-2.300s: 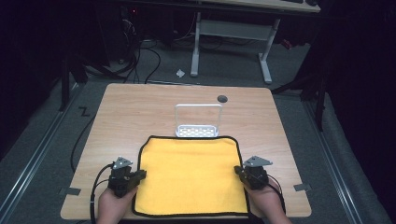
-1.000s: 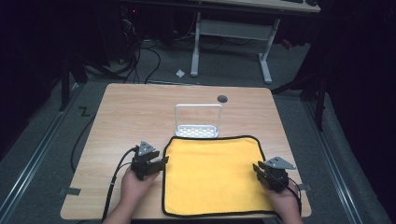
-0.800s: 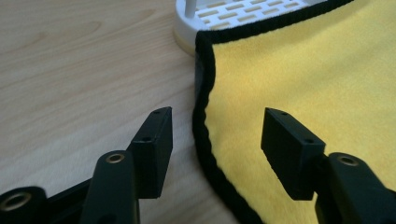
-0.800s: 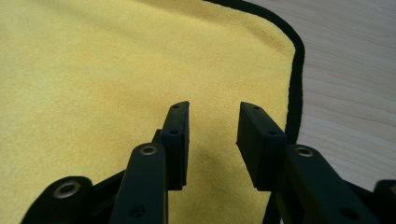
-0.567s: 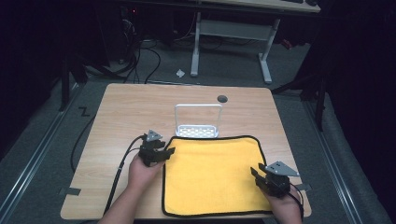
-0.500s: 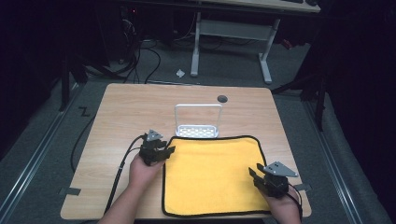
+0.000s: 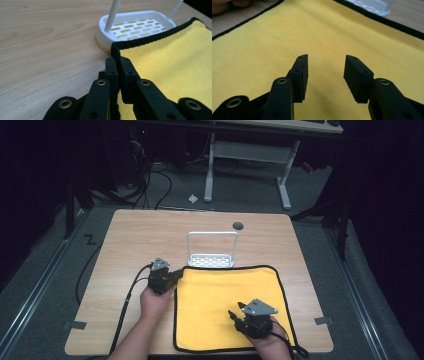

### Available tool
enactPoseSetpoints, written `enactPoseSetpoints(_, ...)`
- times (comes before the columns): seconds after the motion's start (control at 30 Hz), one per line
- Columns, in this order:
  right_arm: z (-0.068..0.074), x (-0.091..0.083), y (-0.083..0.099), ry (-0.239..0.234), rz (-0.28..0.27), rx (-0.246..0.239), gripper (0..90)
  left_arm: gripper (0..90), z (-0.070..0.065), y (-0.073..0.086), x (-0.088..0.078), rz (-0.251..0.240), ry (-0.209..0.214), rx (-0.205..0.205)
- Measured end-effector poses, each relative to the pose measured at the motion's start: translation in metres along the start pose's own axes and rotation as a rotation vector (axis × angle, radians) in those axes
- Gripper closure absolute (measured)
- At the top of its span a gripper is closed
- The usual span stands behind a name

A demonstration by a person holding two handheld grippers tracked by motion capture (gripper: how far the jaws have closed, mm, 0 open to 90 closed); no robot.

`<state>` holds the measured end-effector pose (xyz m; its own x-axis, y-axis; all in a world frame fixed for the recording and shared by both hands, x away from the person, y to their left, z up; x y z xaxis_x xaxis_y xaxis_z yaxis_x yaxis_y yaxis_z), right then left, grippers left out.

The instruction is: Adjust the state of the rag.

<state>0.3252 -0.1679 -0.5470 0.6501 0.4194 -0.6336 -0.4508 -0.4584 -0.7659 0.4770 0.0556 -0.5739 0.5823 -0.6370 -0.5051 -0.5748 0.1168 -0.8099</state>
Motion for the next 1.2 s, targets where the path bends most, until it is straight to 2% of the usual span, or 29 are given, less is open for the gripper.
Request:
enactPoseSetpoints(0.07,0.014,0.006,-0.005,-0.025,0.004,-0.028,53.2,85.7,0.002,0.001,0.001,0.003,0.0,-0.014)
enactPoseSetpoints(0.23,0.048,0.024,-0.018,-0.093,0.013,-0.064,52.3,85.5,0.002,0.001,0.0,-0.001,-0.006,-0.012)
enactPoseSetpoints(0.37,0.075,0.039,-0.026,-0.144,0.023,-0.097,52.2,85.2,0.003,0.001,-0.001,-0.005,0.0,-0.03)
enactPoseSetpoints(0.6,0.115,0.062,-0.037,-0.223,0.041,-0.154,52.1,85.1,0.003,0.002,-0.002,-0.002,0.006,-0.041)
enactPoseSetpoints(0.77,0.131,0.077,-0.046,-0.261,0.044,-0.17,51.6,85.1,0.003,0.002,-0.002,-0.001,0.006,-0.043)
enactPoseSetpoints(0.93,0.142,0.086,-0.046,-0.286,0.074,-0.18,51.6,85.1,0.003,0.002,-0.002,0.0,0.006,-0.043)
enactPoseSetpoints(1.07,0.143,0.088,-0.043,-0.267,0.08,-0.205,56.5,85.1,0.003,0.002,-0.002,0.001,0.007,-0.042)
enactPoseSetpoints(1.2,0.137,0.086,-0.041,-0.245,0.085,-0.207,68.2,85.1,0.003,0.002,-0.002,0.002,0.007,-0.043)
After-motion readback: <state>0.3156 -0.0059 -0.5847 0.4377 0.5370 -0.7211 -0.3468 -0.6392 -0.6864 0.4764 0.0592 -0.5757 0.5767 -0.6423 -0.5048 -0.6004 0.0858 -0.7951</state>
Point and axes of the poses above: each handheld gripper's, and its own axes: x roughly forward along the jaws, y roughly out of its underside, z roughly to its left, the point moved 8 cm from there along x, roughly forward along the jaws, and after that the axes turned 3 degrees about -x, right-handed, at the moved point
